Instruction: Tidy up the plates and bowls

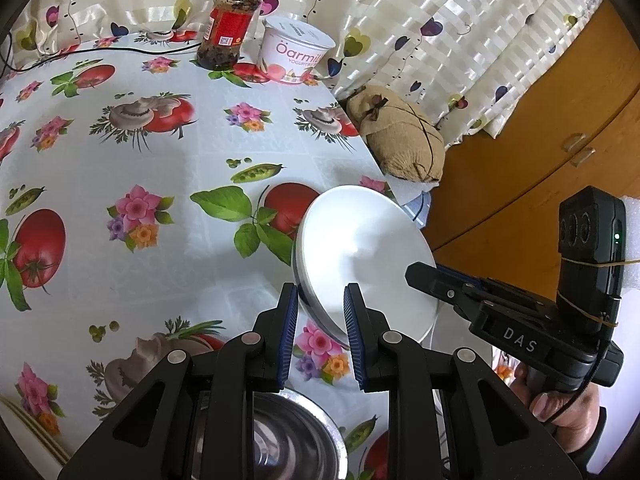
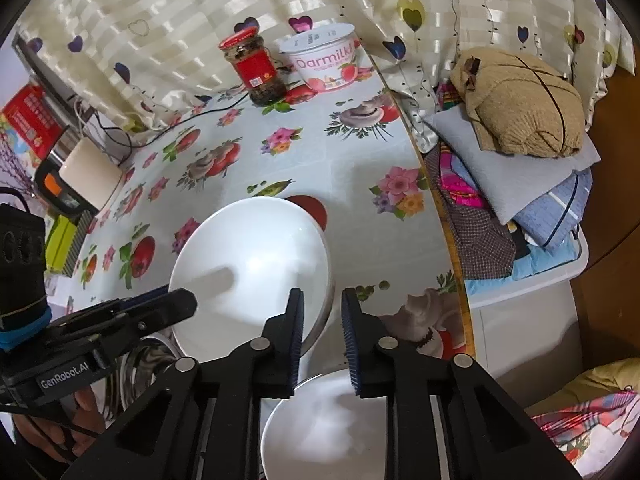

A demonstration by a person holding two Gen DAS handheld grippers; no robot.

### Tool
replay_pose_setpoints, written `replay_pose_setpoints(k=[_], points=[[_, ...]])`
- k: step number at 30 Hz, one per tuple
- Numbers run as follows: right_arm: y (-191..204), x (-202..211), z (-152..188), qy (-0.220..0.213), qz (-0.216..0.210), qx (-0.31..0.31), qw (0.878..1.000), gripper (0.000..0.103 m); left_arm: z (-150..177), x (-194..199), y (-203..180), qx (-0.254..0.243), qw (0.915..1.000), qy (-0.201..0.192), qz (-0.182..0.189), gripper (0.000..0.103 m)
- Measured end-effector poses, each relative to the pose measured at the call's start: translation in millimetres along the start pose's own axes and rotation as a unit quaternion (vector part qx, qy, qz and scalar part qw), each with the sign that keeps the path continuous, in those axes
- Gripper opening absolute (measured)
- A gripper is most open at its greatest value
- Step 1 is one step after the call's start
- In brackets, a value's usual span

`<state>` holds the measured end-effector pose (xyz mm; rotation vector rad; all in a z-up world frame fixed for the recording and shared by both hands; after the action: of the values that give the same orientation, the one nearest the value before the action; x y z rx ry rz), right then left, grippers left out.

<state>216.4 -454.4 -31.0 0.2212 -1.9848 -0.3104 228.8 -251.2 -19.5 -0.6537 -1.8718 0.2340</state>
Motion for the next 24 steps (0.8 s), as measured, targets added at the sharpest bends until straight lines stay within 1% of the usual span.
replay_pose_setpoints(k=[1, 9, 24], points=[[0.8, -0.4, 0.2, 0.0, 0.0, 0.001, 1.0, 0.016, 0.2, -0.5, -0.2, 0.0, 1.0, 0.0, 0.001, 0.025], [3.0, -0.1, -0.6, -0.001, 0.004, 0.001, 1.0, 0.015, -1.1, 1.3, 0.9, 0.0, 1.0, -0.003, -0.004, 0.025], [16.4, 17.4, -5.3, -0.018, 0.003, 0.014, 1.0, 0.015, 0.8, 26.4, -2.3, 0.002, 0.9996, -0.026, -0.008, 0.025]])
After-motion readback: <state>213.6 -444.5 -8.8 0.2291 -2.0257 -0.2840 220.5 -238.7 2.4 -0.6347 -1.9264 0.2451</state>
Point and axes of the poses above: each gripper's, at about its wrist camera, not at the fingertips, and x roughly against the way its jaws point, y to its left, z to its underside, the point moved 2 cm from there along -x, roughly the way its jaws point, and after that the axes turned 4 degrees about y, right-handed, at the moved point
